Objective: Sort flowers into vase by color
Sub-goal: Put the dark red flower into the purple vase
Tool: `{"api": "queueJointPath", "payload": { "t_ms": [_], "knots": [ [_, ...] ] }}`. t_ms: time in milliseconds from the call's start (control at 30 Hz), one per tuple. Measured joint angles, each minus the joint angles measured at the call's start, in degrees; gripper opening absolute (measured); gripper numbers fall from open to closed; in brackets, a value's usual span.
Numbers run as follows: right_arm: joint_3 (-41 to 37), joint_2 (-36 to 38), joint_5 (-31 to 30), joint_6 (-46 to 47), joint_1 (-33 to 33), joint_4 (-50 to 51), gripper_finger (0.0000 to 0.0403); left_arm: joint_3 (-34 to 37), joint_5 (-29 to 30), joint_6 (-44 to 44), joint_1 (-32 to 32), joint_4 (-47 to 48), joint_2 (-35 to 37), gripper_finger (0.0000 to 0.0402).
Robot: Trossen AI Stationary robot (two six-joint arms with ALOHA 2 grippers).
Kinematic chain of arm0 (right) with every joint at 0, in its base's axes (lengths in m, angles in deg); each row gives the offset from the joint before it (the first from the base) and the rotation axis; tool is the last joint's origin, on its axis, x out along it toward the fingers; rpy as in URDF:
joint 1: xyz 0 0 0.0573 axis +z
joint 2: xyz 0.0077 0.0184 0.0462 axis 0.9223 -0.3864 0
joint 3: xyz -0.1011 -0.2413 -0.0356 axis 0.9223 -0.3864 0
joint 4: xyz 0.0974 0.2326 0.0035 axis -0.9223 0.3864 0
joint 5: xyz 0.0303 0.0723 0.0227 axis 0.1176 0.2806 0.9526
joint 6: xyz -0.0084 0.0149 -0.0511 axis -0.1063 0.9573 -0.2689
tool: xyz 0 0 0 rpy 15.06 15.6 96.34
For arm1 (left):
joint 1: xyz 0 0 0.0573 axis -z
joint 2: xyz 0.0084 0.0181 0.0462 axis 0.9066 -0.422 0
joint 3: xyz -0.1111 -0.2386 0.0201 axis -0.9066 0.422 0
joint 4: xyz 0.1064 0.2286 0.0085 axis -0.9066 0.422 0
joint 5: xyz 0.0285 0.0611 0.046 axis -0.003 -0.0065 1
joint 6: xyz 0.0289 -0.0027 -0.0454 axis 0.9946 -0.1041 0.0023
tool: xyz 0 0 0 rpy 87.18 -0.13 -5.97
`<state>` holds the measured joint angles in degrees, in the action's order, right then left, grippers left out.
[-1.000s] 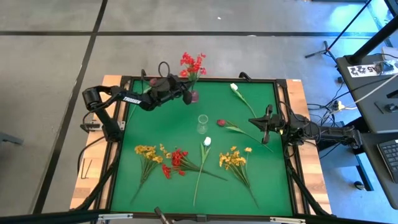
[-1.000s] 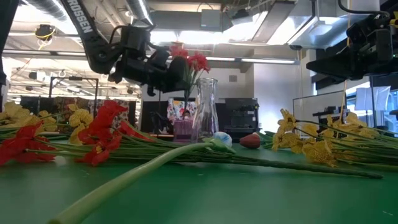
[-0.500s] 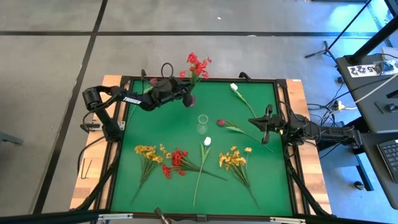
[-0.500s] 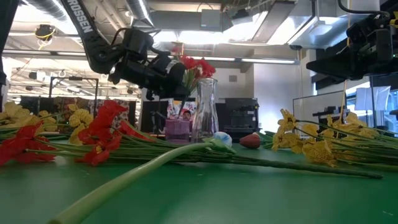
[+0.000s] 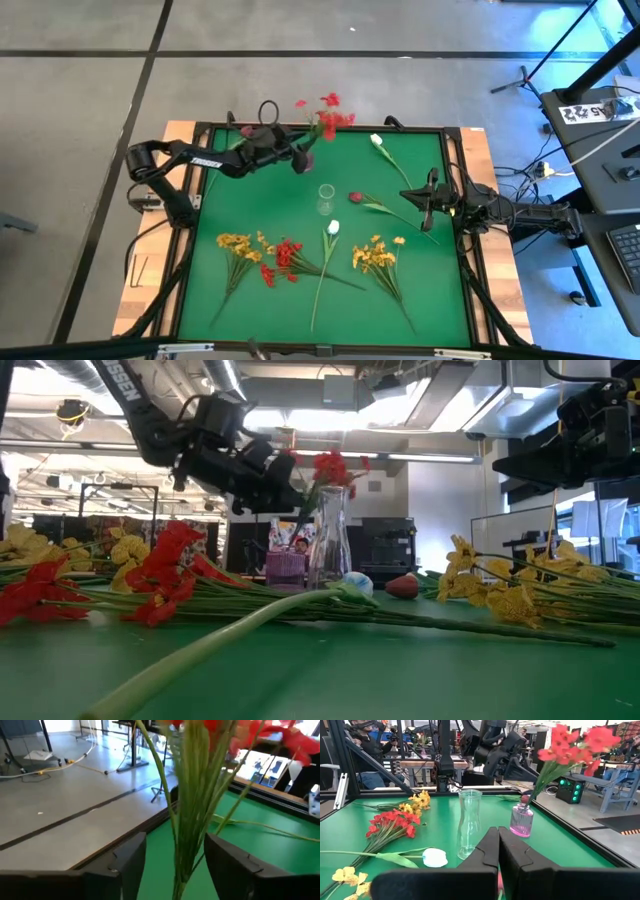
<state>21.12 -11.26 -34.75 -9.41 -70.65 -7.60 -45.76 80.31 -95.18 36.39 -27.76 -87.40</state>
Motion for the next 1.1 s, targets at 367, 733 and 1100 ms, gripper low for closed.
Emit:
{"api": "queueJointPath", "payload": {
  "t_ms": [367,733,1100],
  "knots": [
    [0.0,0.0,0.0,0.0,0.0,0.0,0.0001,0.0,2.4,1.5,0.4,19.9,12.9,0.0237],
    [0.0,0.0,0.0,0.0,0.0,0.0,0.0001,0.0,18.9,-11.0,2.8,49.8,21.7,0.0232],
    [0.0,0.0,0.0,0.0,0.0,0.0,0.0001,0.0,25.1,-22.6,-3.7,63.6,20.1,0.0229]
  ]
}}
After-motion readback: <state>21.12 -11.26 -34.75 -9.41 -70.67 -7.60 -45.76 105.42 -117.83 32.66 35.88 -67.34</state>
